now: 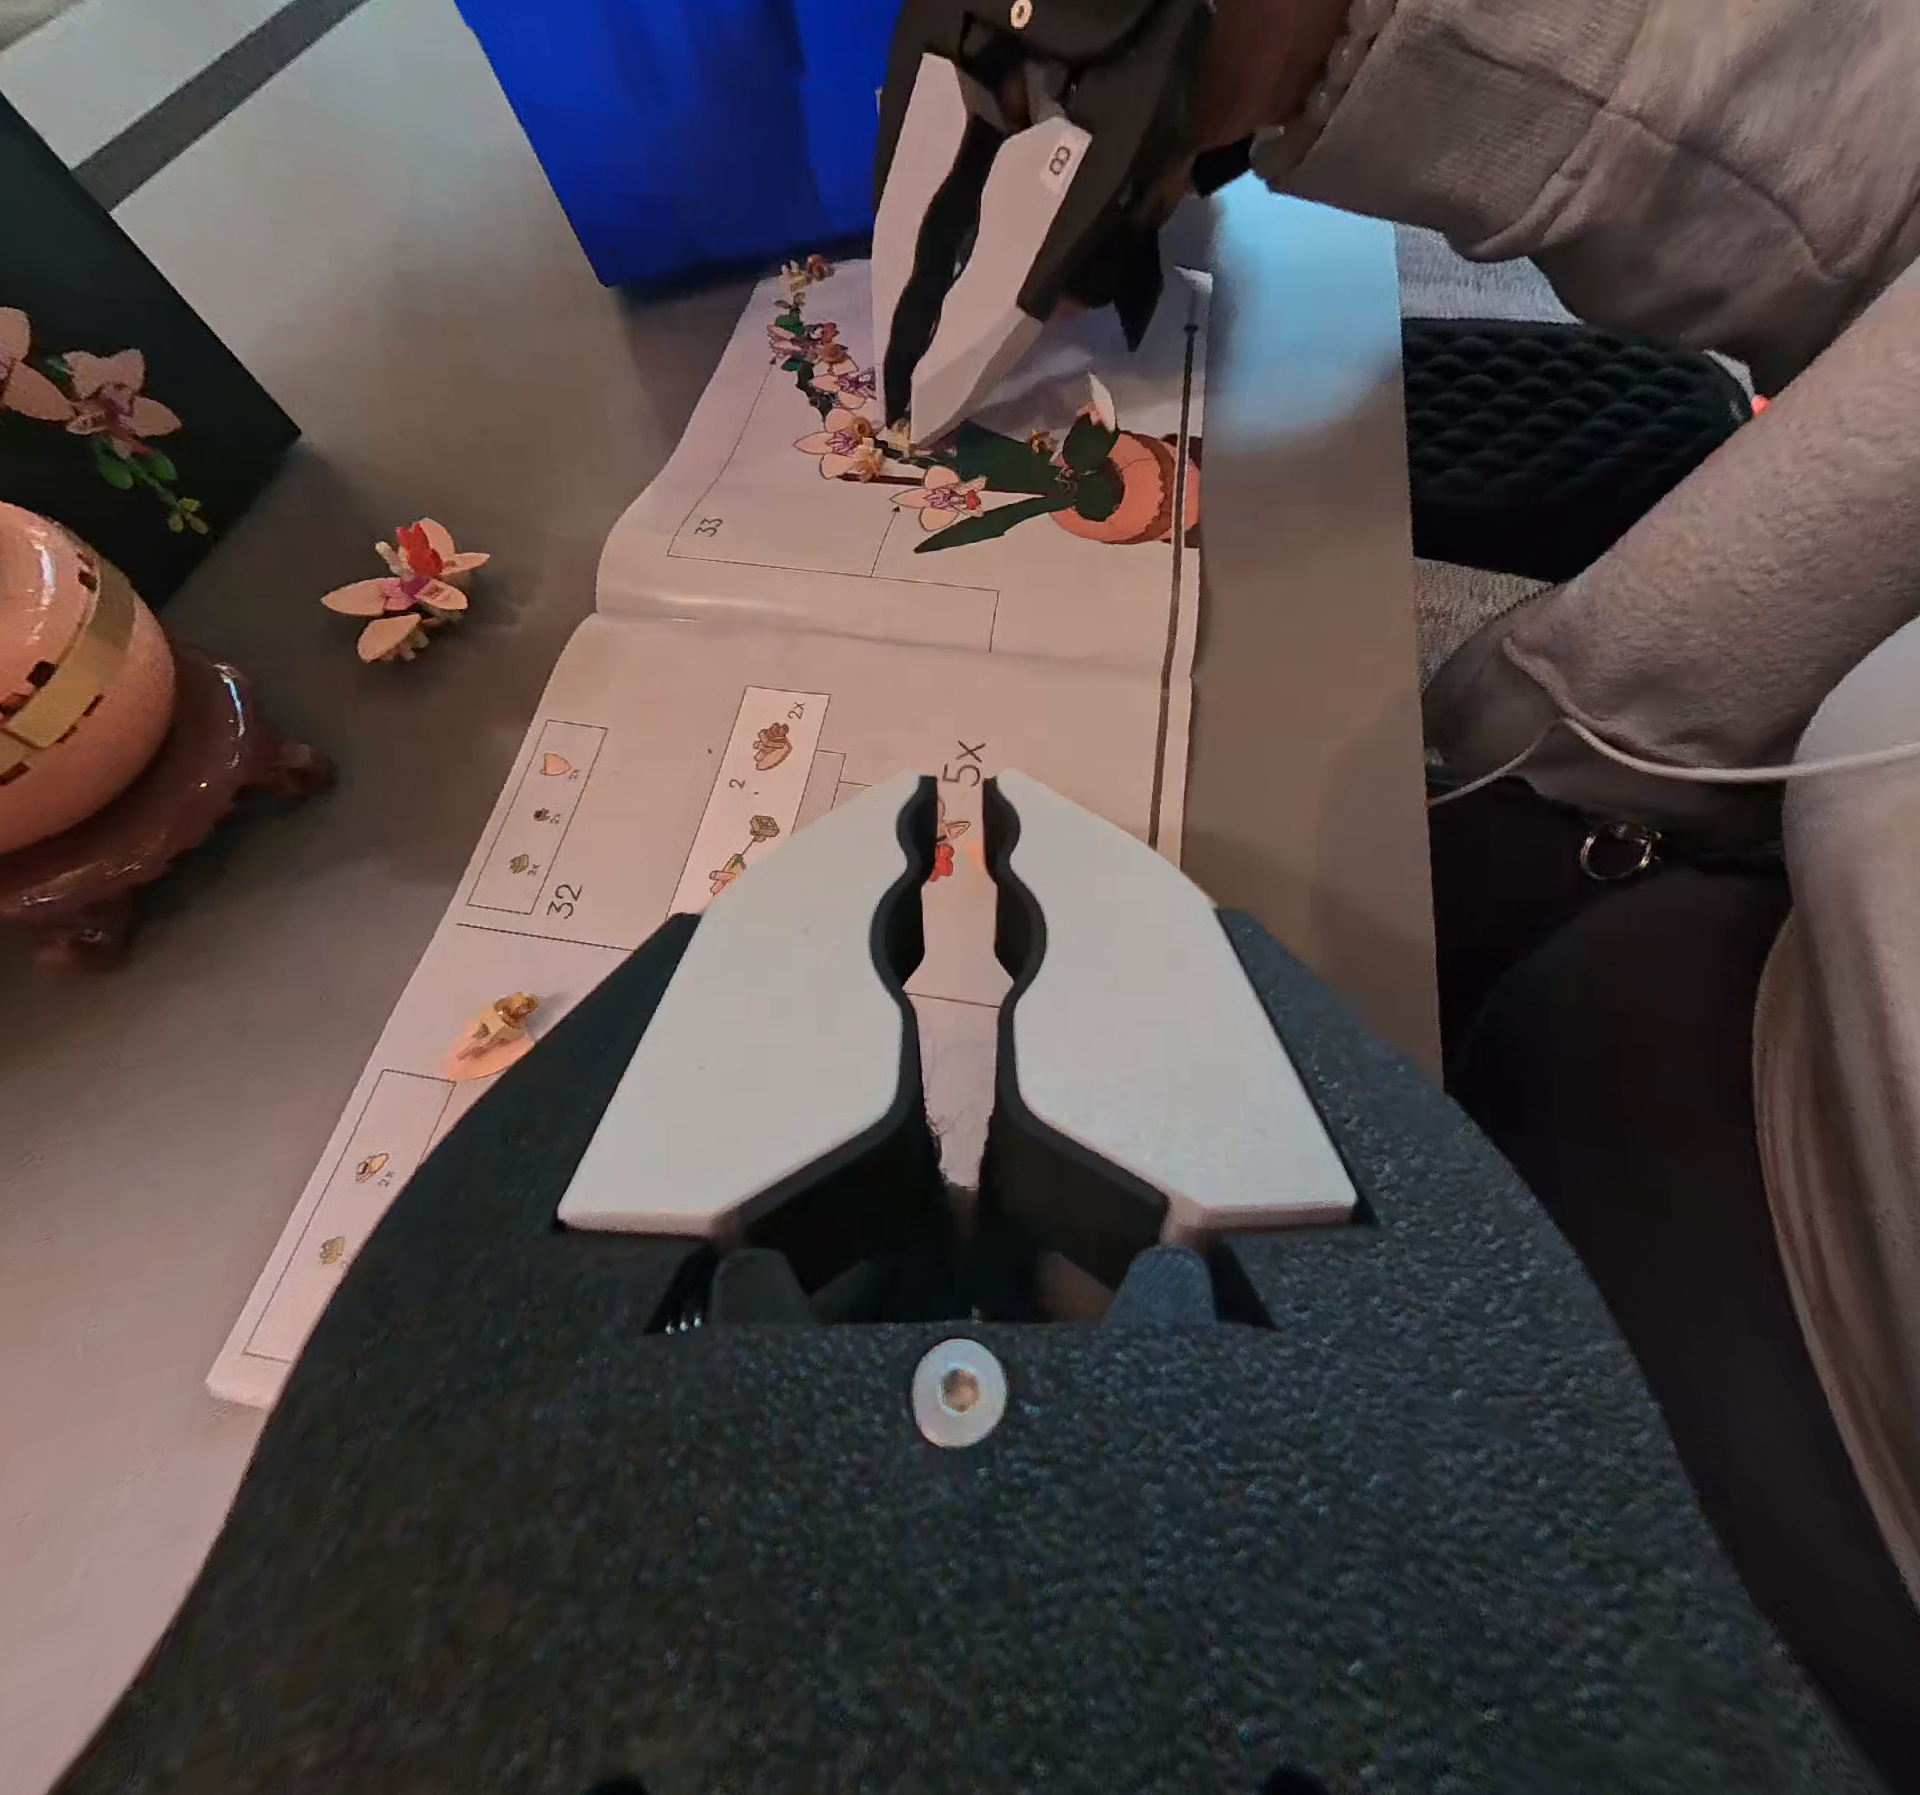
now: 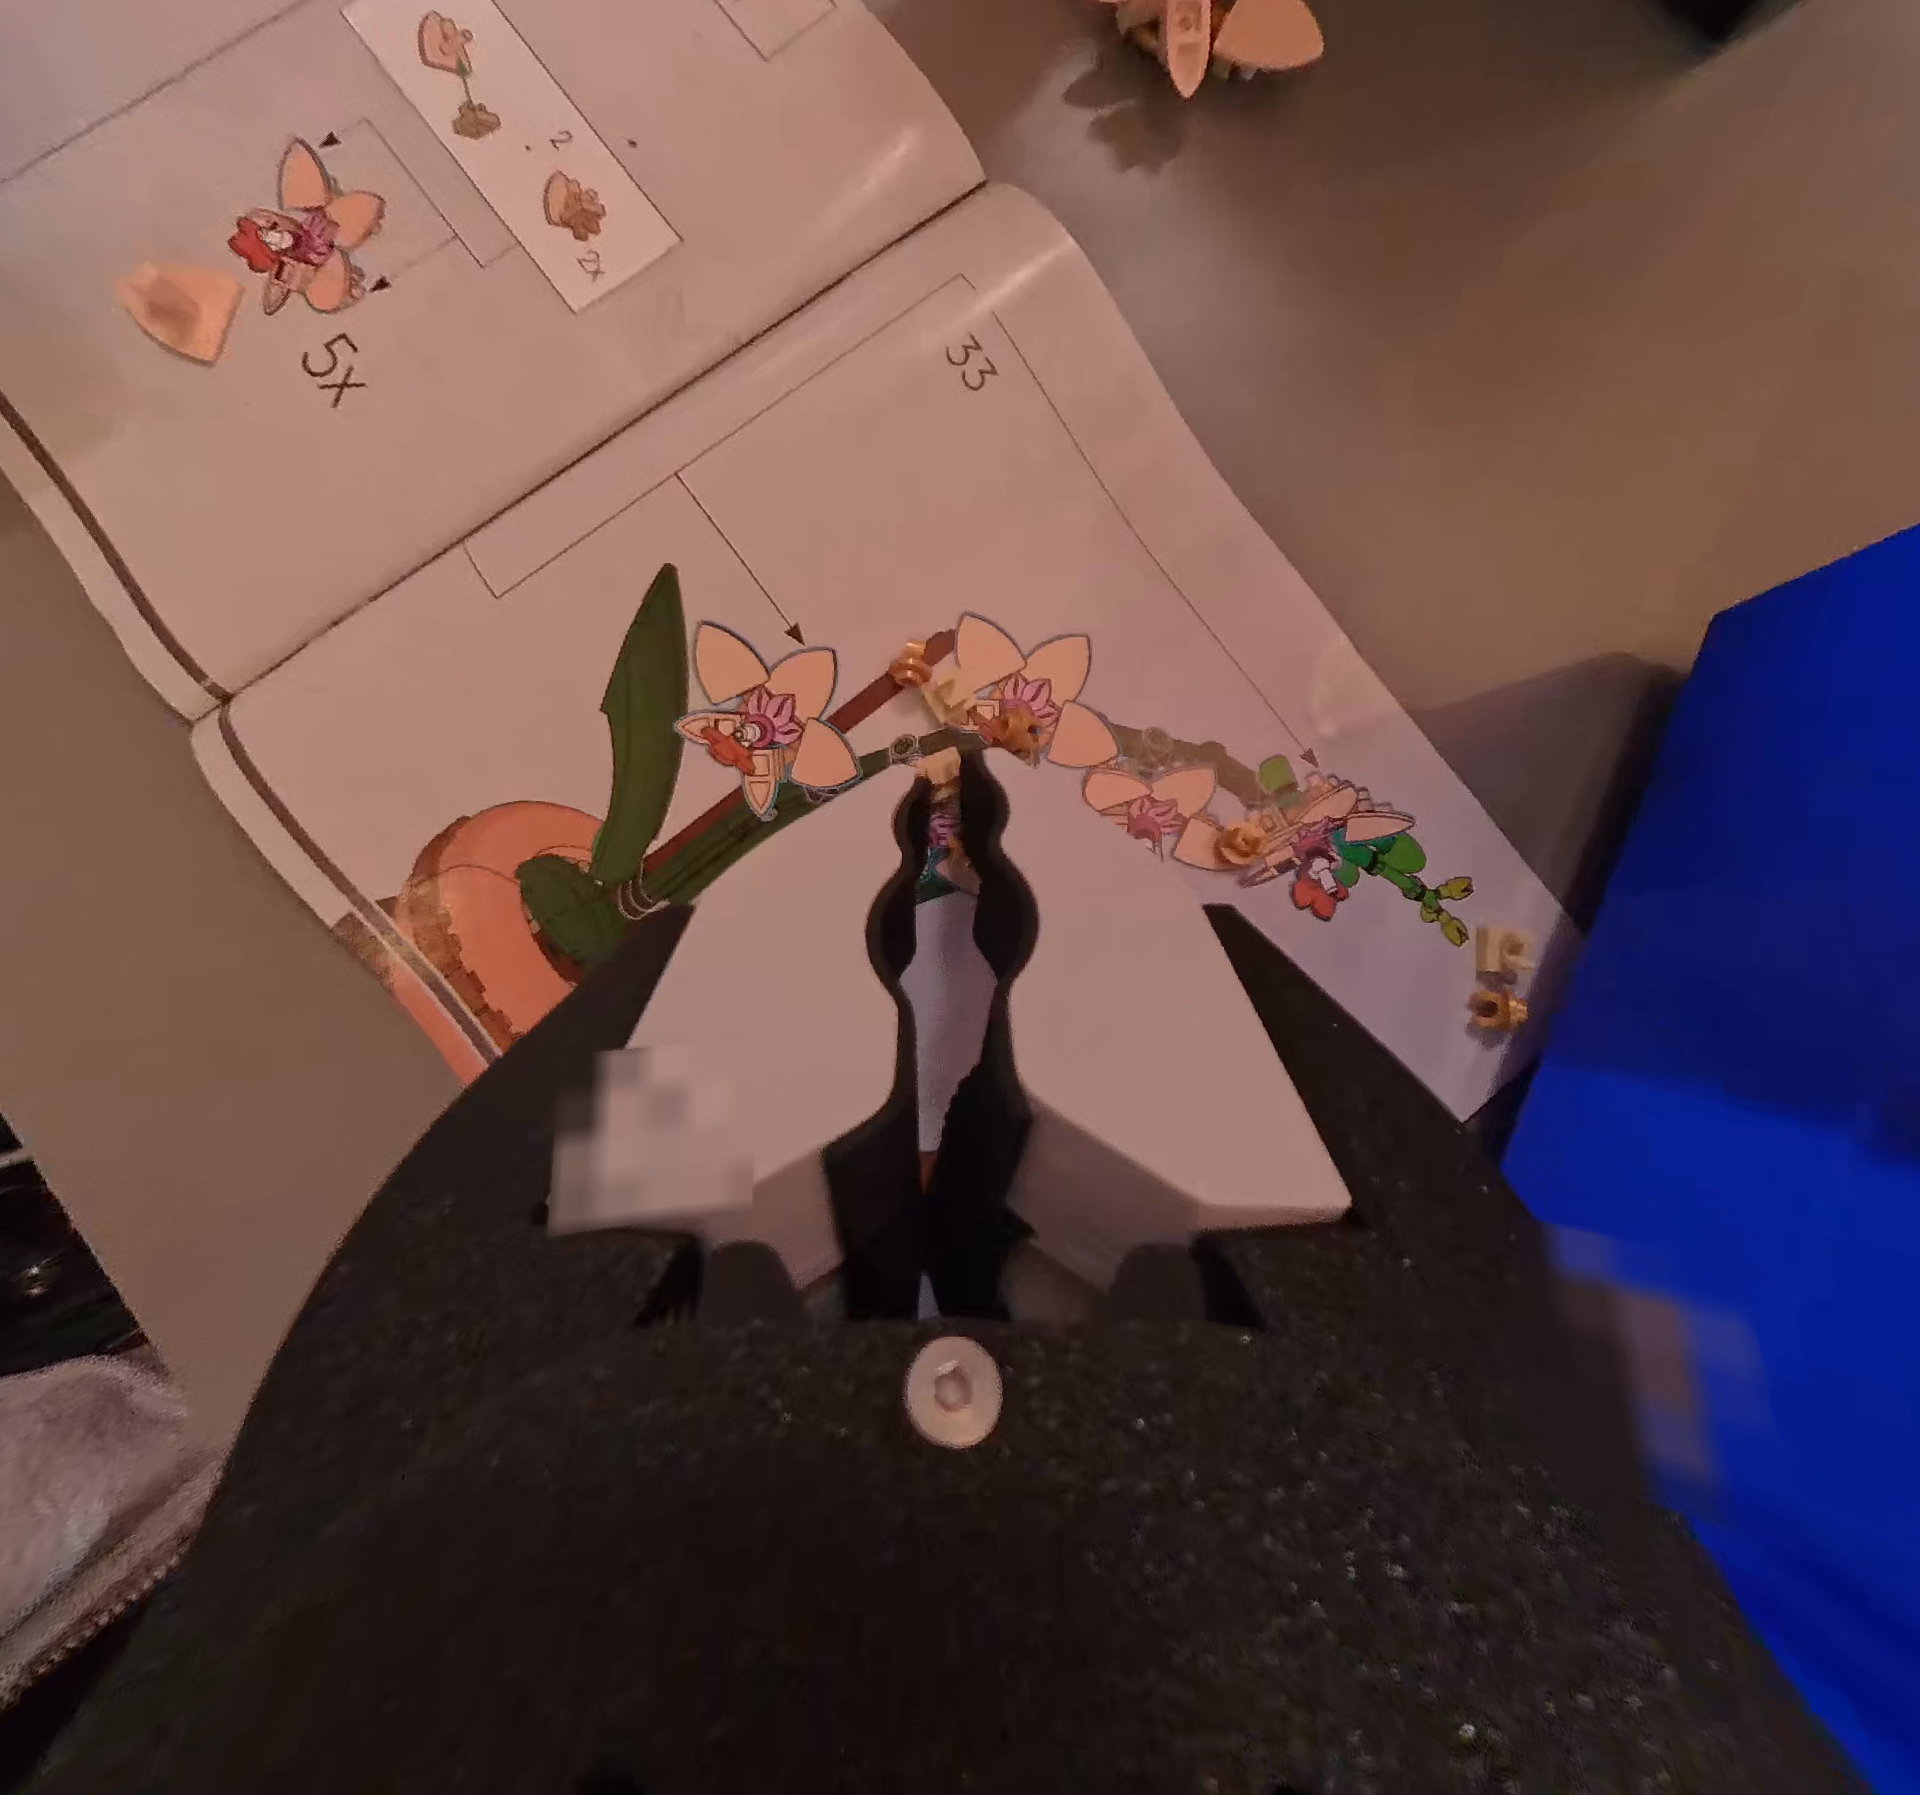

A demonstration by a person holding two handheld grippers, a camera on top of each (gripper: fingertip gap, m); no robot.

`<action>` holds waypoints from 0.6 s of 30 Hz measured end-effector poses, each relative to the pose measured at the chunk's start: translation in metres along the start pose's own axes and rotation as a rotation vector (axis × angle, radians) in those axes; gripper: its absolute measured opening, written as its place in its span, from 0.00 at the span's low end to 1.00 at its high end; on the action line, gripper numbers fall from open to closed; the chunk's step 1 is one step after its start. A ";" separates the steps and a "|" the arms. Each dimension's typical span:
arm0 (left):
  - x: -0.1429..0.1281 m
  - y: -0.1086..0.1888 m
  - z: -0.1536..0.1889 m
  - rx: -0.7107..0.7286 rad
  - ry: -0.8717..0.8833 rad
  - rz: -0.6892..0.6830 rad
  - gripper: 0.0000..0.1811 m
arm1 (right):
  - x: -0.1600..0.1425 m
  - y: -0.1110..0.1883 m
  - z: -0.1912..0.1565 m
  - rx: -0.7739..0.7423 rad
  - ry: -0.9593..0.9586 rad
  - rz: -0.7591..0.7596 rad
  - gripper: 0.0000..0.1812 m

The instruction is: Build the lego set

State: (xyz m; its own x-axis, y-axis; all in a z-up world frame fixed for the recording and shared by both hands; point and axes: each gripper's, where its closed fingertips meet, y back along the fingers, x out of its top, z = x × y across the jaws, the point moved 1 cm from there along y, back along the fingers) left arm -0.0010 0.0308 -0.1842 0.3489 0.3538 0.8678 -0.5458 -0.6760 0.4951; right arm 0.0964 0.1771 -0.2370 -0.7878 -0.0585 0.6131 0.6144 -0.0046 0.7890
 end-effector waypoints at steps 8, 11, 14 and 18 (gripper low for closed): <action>0.038 0.001 -0.003 -0.202 0.476 0.295 0.05 | 0.090 0.044 -0.068 -0.159 0.522 0.375 0.03; 0.055 0.003 0.005 -0.358 0.628 0.389 0.06 | 0.117 0.052 -0.103 -0.191 0.656 0.440 0.03; 0.059 0.007 0.010 -0.416 0.676 0.423 0.07 | 0.129 0.053 -0.119 -0.212 0.734 0.440 0.03; 0.062 0.016 0.012 -0.443 0.683 0.464 0.07 | 0.135 0.053 -0.128 -0.213 0.774 0.446 0.03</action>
State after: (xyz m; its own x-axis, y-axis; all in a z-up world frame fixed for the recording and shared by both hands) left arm 0.0210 0.0338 -0.1231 -0.4235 0.5082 0.7500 -0.8074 -0.5871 -0.0581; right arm 0.0279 0.0413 -0.1177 -0.2745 -0.7507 0.6008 0.9100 -0.0010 0.4146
